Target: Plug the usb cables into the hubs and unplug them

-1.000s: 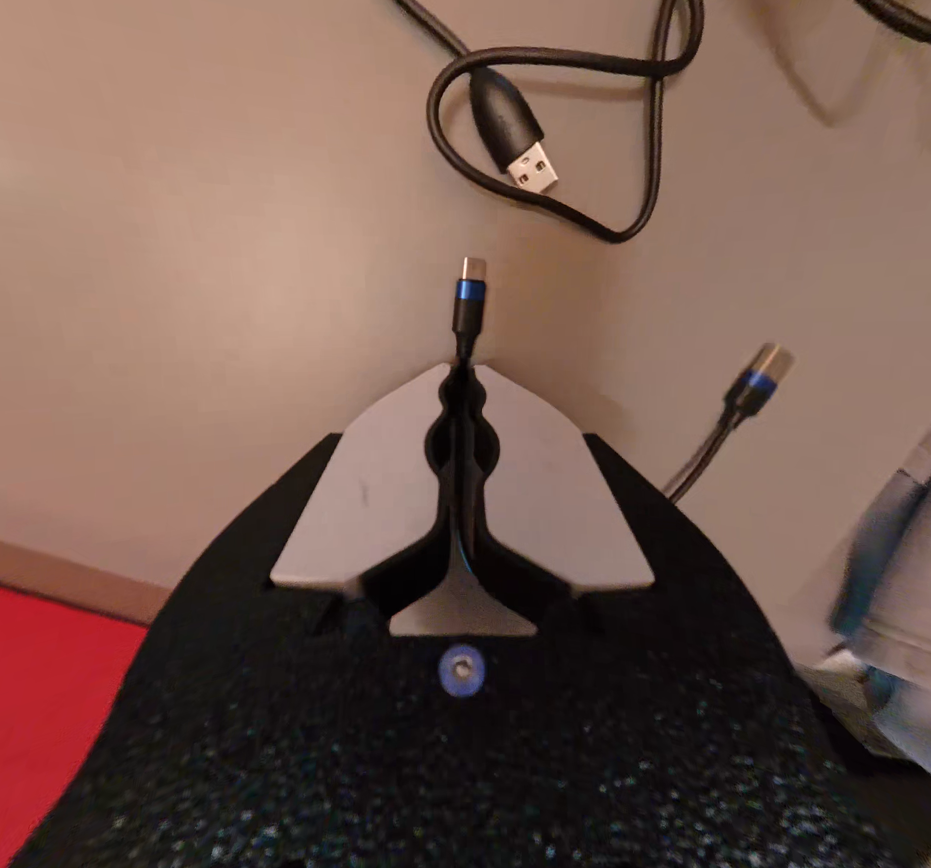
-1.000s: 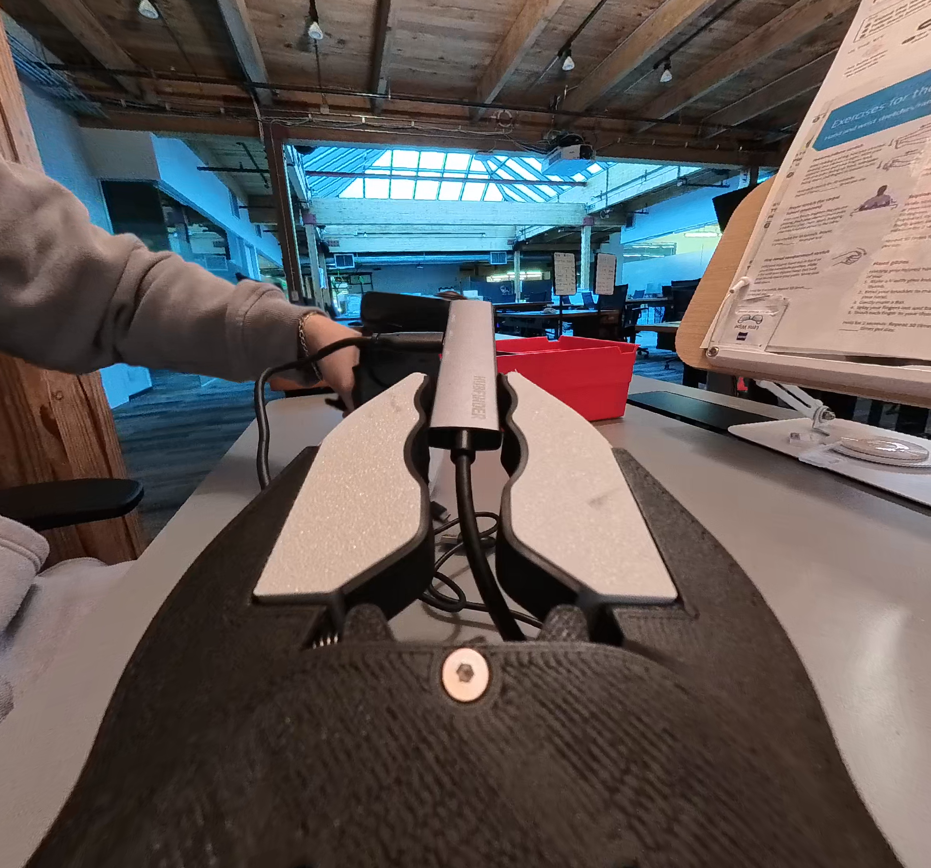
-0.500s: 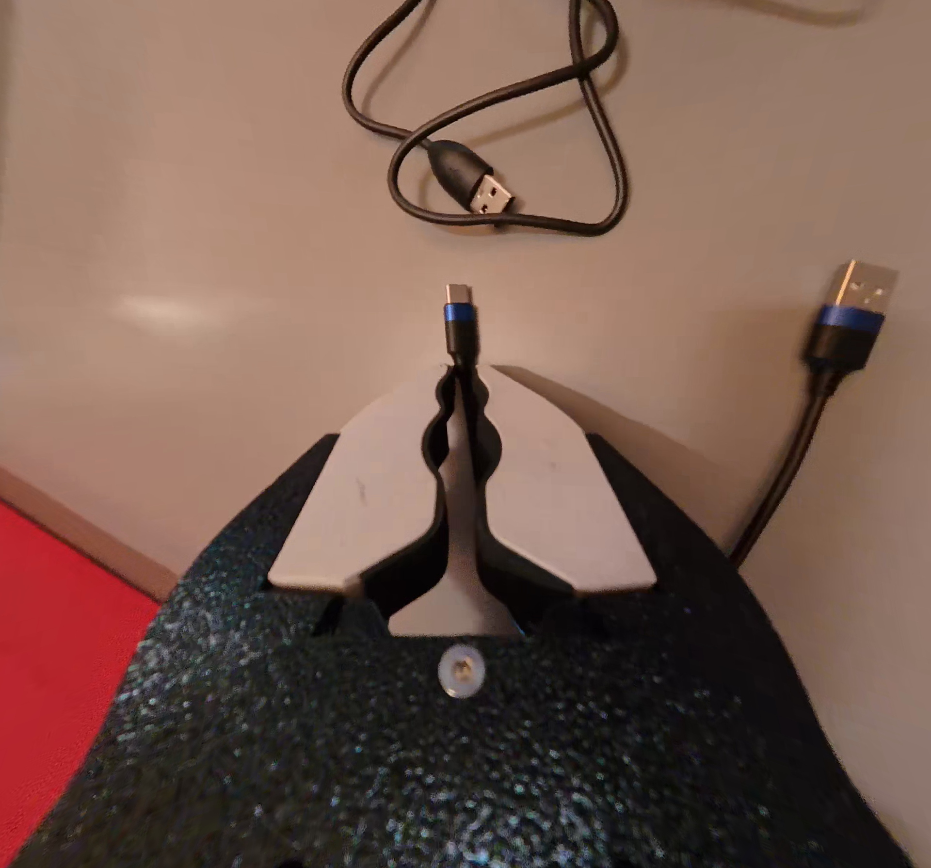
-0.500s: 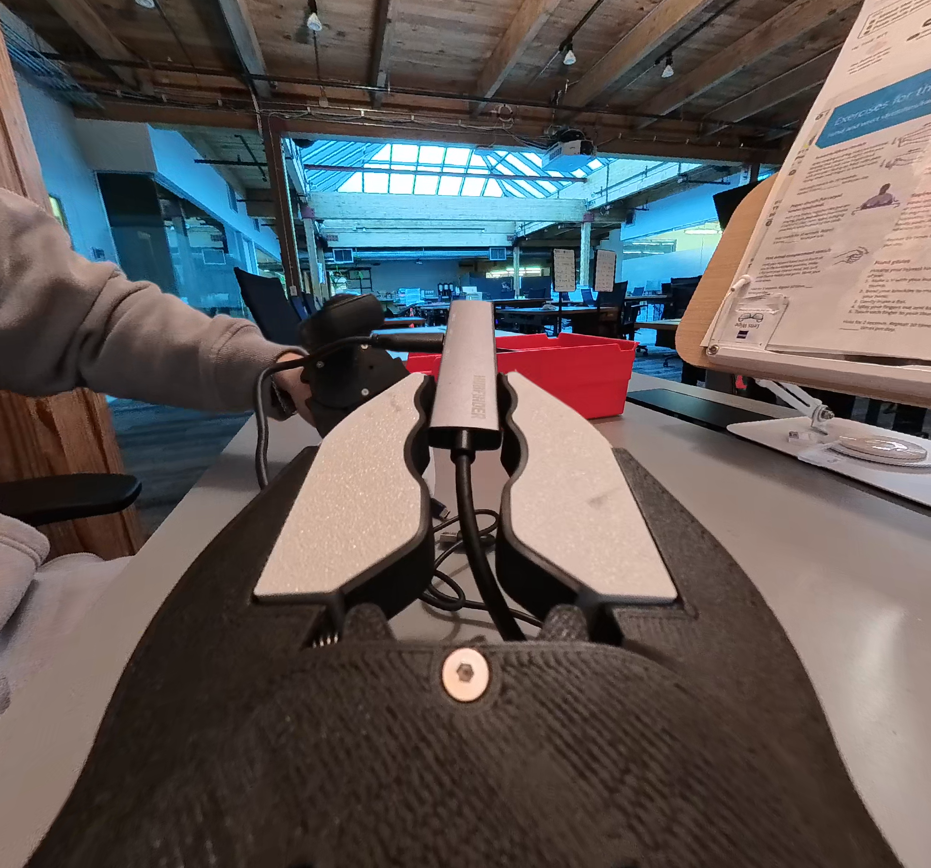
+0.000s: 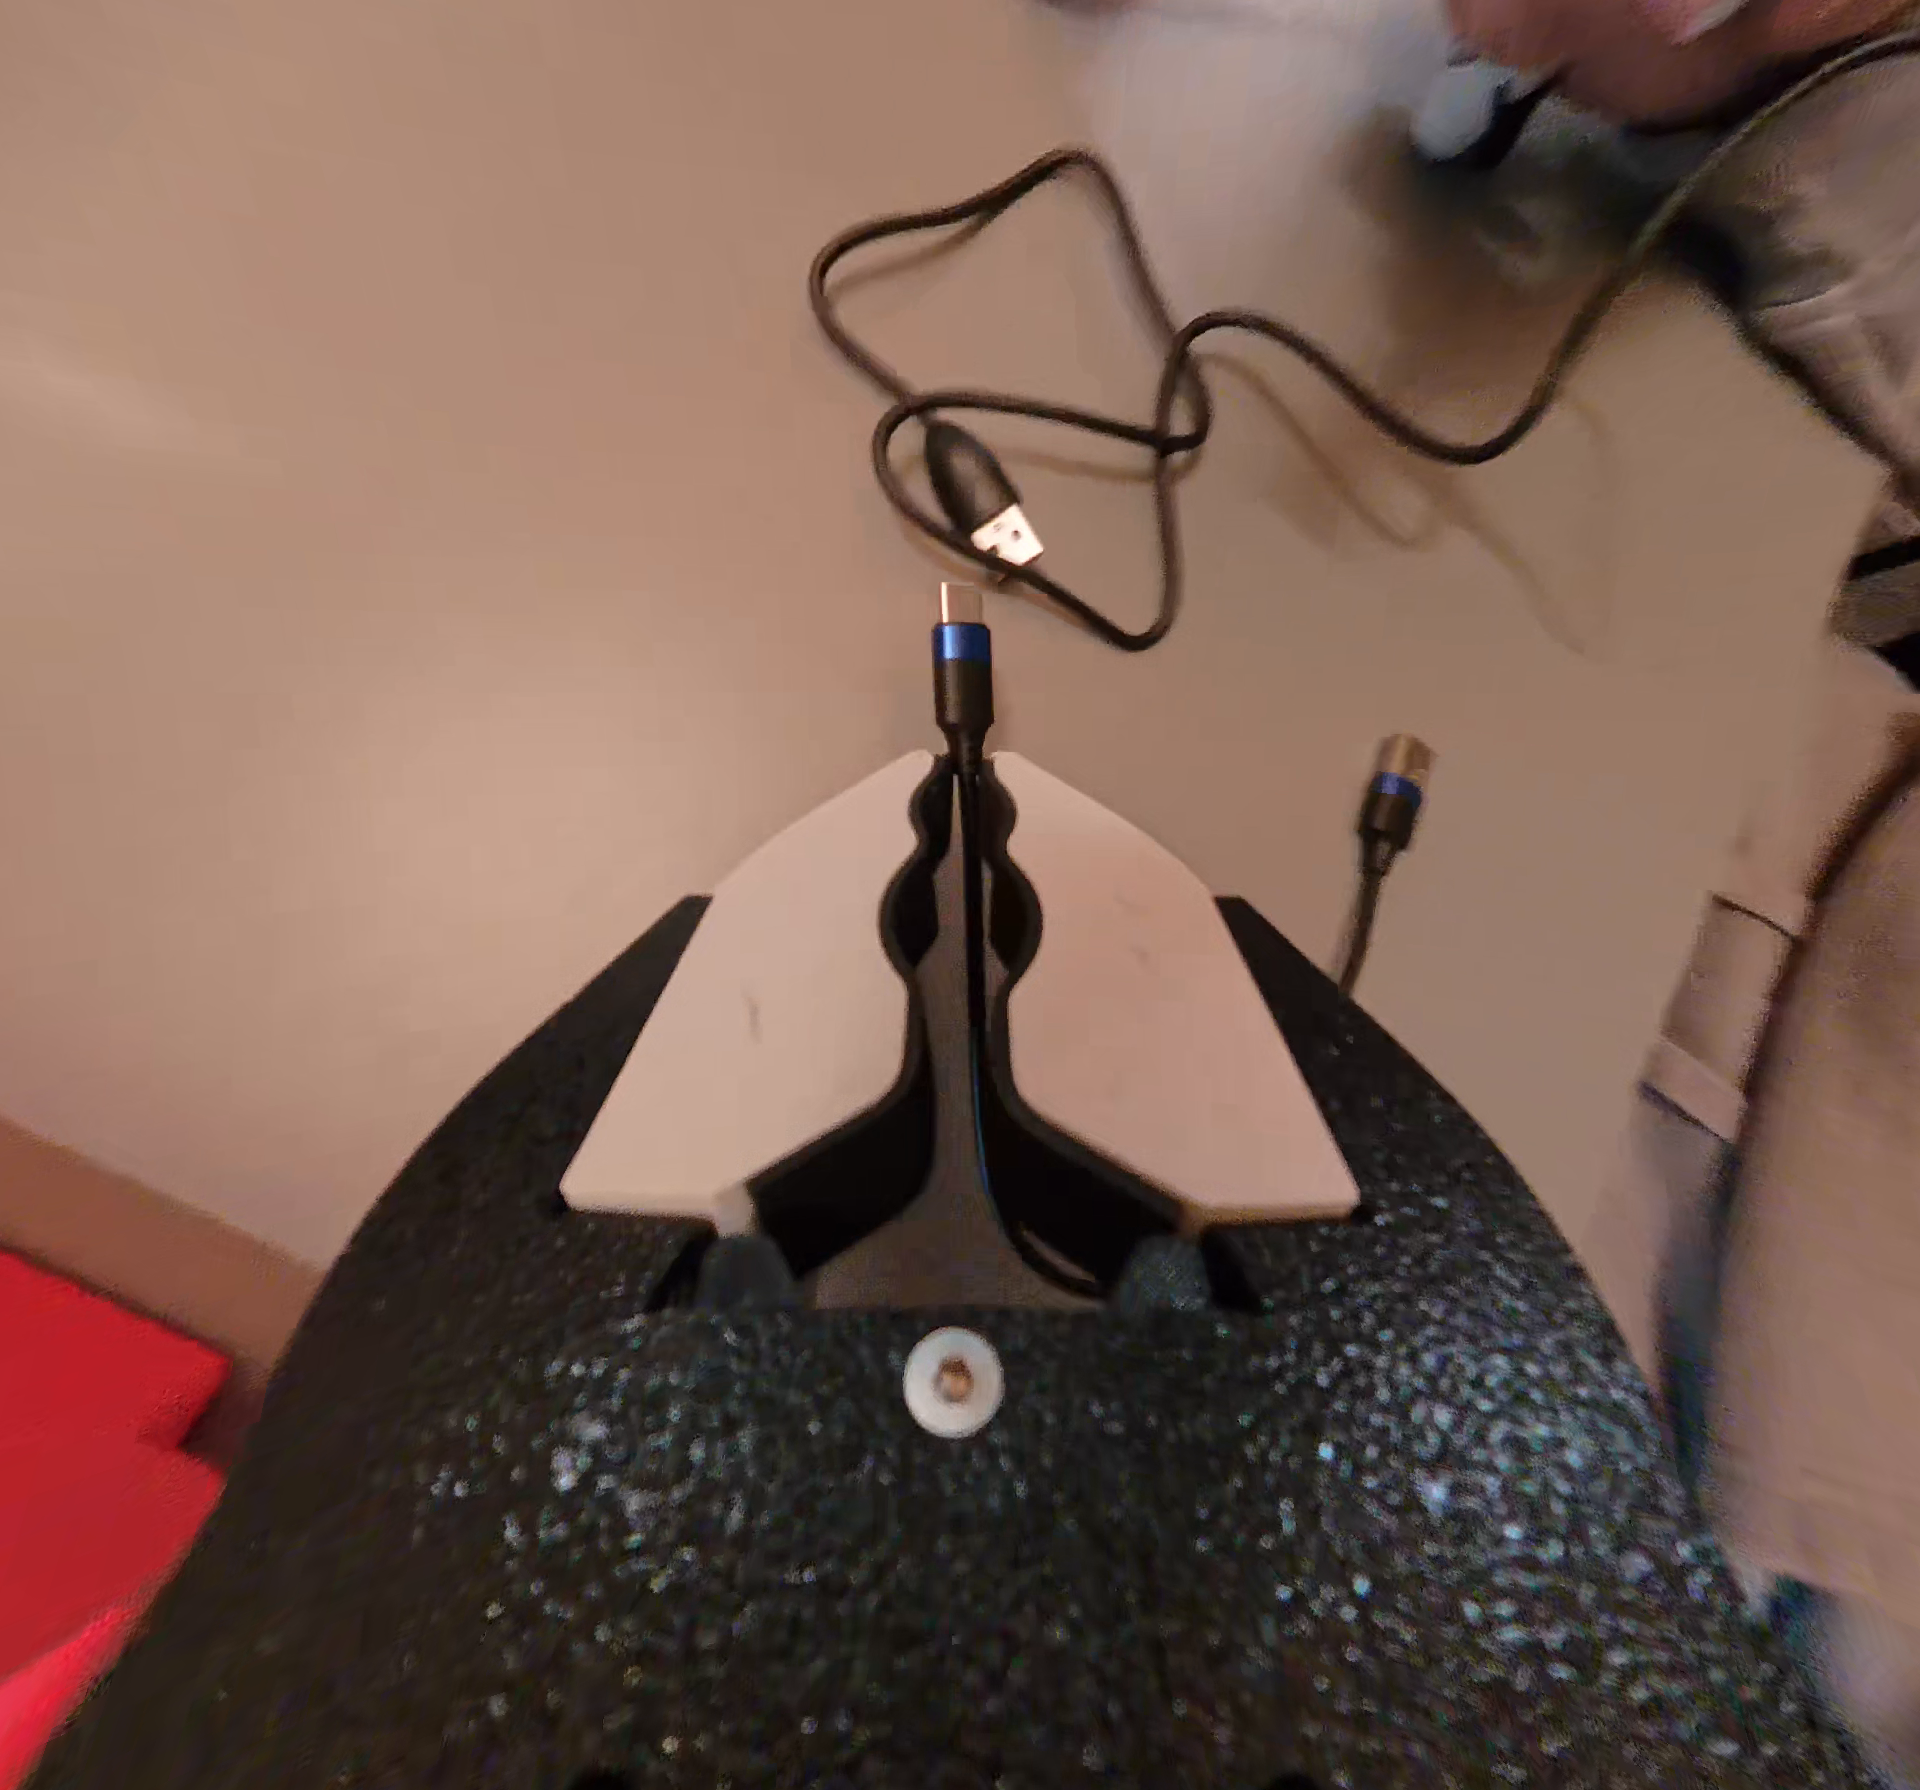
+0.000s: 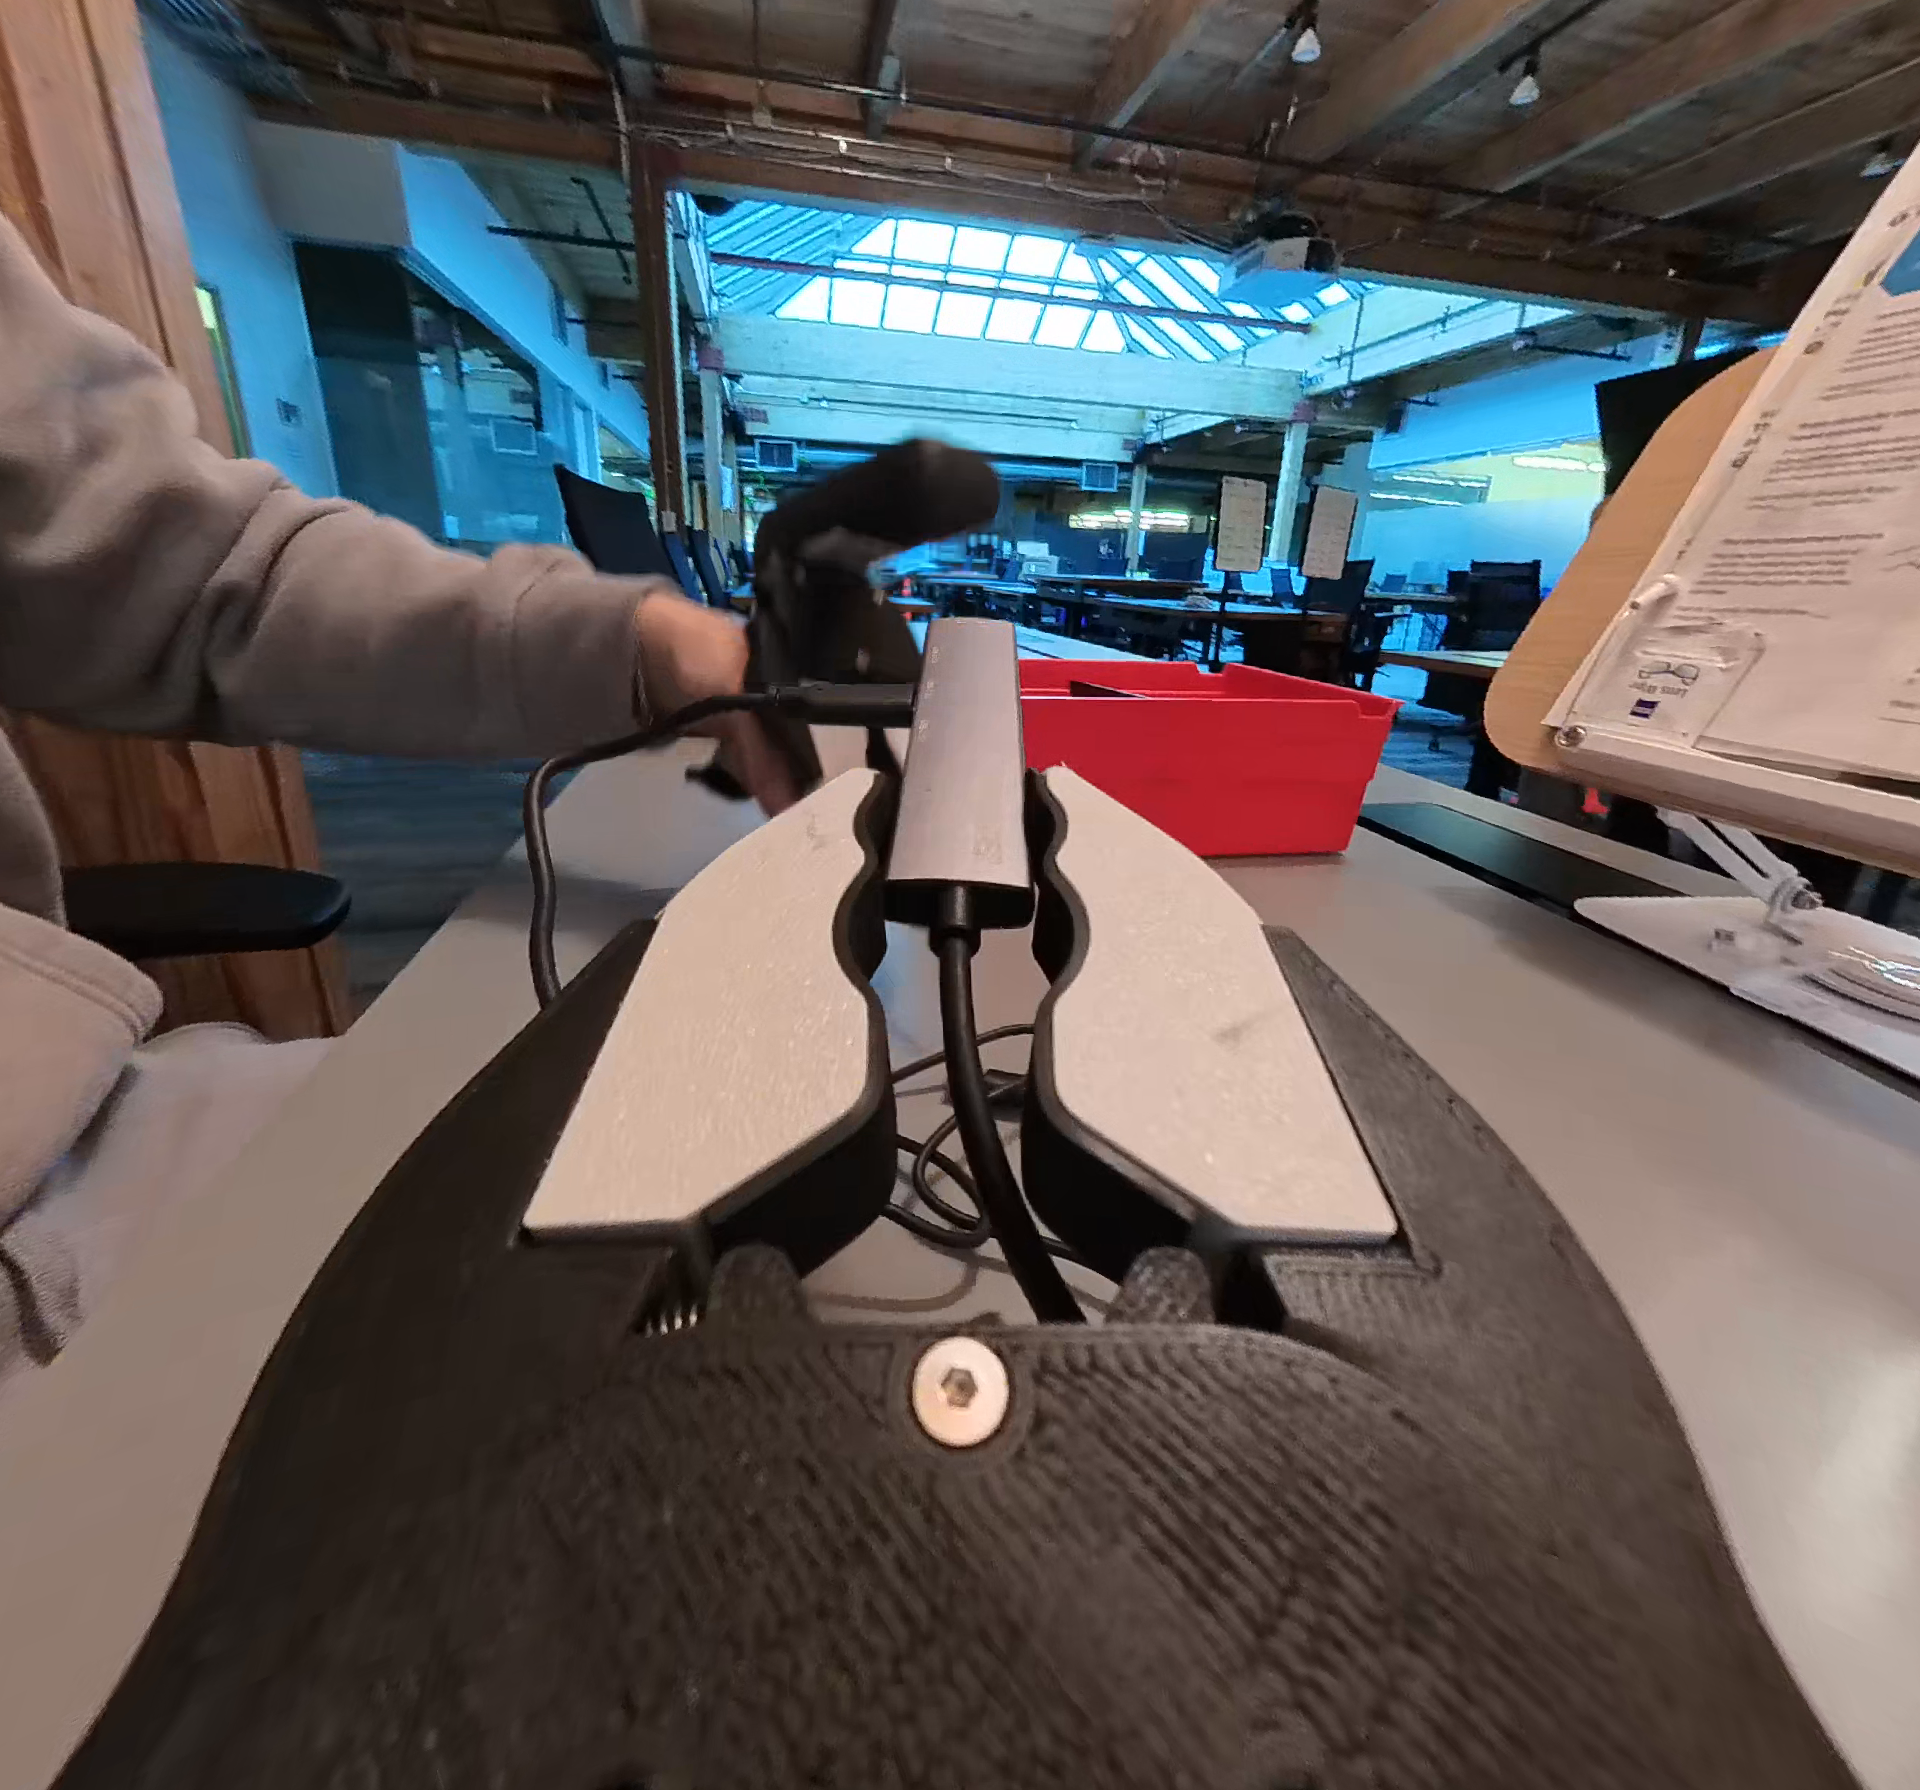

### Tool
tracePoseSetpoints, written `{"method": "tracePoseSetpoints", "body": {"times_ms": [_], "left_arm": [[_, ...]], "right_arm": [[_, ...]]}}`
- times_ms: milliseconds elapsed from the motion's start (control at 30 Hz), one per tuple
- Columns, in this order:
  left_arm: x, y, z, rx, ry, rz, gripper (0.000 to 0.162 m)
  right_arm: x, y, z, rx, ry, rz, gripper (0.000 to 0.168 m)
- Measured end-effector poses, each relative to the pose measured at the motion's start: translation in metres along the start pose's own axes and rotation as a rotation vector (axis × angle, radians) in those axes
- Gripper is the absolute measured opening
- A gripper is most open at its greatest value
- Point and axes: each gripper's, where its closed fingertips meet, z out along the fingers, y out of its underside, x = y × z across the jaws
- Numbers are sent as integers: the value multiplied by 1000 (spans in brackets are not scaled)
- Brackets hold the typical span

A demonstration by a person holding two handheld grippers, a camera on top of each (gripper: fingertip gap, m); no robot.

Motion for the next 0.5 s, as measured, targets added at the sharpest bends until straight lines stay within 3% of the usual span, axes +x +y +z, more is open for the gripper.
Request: {"method": "tracePoseSetpoints", "body": {"times_ms": [300,500], "left_arm": [[40,-42,-48,-40,161,70,4],[66,-46,-66,-164,326,128,4]], "right_arm": [[-12,4,3,-29,-71,-26,25],[-24,5,2,-34,-162,-40,24]]}}
